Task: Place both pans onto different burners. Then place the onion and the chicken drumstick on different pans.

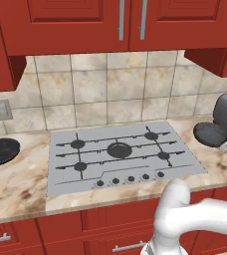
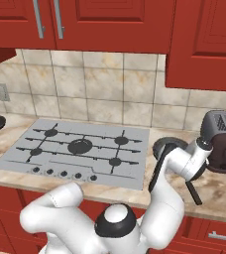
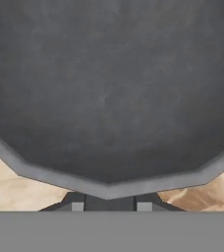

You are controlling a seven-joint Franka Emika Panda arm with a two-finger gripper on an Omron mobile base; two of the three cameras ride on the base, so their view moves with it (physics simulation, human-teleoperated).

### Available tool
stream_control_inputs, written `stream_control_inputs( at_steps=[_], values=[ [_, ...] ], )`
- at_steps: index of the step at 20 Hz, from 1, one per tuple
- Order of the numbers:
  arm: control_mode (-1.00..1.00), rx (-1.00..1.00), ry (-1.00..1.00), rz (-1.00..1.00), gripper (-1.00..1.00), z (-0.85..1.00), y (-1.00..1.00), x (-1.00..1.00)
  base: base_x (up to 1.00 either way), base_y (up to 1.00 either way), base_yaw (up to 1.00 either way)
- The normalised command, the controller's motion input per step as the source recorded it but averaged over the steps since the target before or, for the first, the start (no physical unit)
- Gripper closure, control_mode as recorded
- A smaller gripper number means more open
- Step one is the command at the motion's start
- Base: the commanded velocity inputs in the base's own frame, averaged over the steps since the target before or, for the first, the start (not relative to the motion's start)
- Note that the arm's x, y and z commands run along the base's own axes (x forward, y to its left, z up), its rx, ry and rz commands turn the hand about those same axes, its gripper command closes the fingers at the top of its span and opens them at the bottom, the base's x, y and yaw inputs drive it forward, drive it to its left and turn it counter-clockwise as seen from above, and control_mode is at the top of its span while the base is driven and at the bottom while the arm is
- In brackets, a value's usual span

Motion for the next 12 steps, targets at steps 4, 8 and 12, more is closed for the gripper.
stream_control_inputs(
  at_steps=[4,8,12],
  values=[
    [-1.0,0.0,0.0,0.05,1.0,0.16,0.23,-0.17,0.0,0.0,0.0],
    [-1.0,-0.04,0.0,0.07,1.0,0.23,0.21,-0.25,0.0,0.0,0.0],
    [-1.0,-0.05,0.0,0.08,1.0,0.24,0.2,-0.26,0.0,0.0,0.0]
  ],
)
